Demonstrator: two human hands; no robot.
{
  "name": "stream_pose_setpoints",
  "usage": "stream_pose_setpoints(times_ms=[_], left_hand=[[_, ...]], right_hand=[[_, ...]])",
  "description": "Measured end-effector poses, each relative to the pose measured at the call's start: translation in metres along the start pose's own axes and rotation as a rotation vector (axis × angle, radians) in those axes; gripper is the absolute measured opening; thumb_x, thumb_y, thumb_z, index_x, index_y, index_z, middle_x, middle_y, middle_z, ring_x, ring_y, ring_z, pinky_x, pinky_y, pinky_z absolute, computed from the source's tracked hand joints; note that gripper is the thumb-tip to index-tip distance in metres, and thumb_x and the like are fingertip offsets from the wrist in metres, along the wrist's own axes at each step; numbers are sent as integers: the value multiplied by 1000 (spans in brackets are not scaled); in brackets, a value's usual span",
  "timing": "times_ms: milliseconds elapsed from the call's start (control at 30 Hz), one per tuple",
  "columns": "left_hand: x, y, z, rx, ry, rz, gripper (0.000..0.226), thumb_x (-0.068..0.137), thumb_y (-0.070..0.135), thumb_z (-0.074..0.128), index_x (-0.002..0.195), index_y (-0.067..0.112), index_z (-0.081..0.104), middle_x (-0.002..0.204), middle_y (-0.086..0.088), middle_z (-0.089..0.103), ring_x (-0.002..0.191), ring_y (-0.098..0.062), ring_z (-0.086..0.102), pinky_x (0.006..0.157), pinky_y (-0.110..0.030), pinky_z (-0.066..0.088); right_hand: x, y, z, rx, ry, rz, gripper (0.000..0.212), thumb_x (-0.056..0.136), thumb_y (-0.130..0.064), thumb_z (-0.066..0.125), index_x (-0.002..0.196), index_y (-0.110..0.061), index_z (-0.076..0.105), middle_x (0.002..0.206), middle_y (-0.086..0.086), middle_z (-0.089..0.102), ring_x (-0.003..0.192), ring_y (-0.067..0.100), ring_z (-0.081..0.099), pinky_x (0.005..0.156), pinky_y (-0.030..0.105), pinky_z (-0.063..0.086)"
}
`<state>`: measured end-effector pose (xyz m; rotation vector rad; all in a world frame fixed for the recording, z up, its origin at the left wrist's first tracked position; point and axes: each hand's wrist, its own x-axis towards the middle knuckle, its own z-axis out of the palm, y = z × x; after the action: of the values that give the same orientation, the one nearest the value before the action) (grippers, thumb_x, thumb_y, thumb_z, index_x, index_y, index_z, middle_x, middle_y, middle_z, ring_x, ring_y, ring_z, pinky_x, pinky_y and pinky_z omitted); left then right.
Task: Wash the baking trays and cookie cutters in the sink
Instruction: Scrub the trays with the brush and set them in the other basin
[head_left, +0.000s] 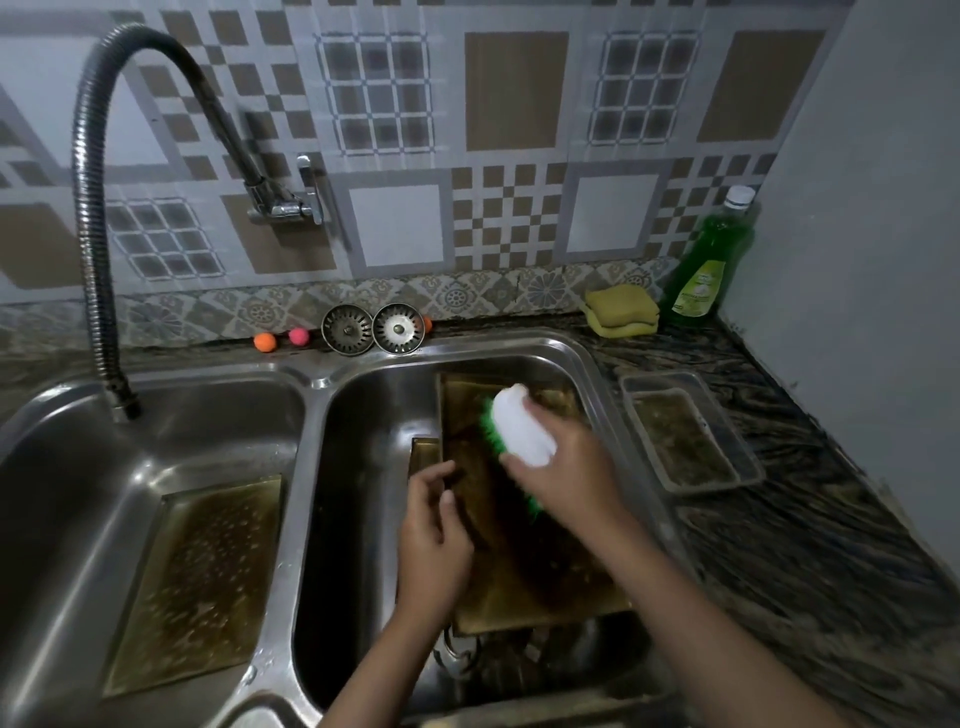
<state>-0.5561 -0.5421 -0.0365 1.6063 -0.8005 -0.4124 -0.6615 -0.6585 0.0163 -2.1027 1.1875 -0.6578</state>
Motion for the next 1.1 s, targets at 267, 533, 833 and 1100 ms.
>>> stream_pose_setpoints(times_ms=[267,533,833,1100], left_hand=[[0,-1,-18,-107,158,-81,31,94,-1,46,101,29,52,100,5,59,92,-2,59,75,-10,46],[-3,17,-10,-179,132,-35,26,94,-1,46,107,20,54,101,3,61,90,-4,60,80,-18,49],[16,23,-27,-123,132,95,22,91,12,47,112,16,55,105,2,61,97,-7,61,84,-24,49],[47,30,-62,-109,295,145,24,95,4,45,115,14,53,110,0,60,106,-11,59,90,-24,48]], right_hand=[[-25,-27,31,90,-182,-223,71,72,-31,78,137,-23,51,128,4,62,117,18,58,95,28,48],[-3,-37,26,98,3,-218,66,70,-30,78,132,-18,56,119,9,66,108,23,62,87,30,50],[34,-40,14,122,151,-153,65,74,-26,79,133,-15,55,123,7,64,110,20,60,85,26,49],[23,-38,17,141,42,-228,66,75,-33,76,134,-20,52,124,6,62,110,21,59,76,21,50]])
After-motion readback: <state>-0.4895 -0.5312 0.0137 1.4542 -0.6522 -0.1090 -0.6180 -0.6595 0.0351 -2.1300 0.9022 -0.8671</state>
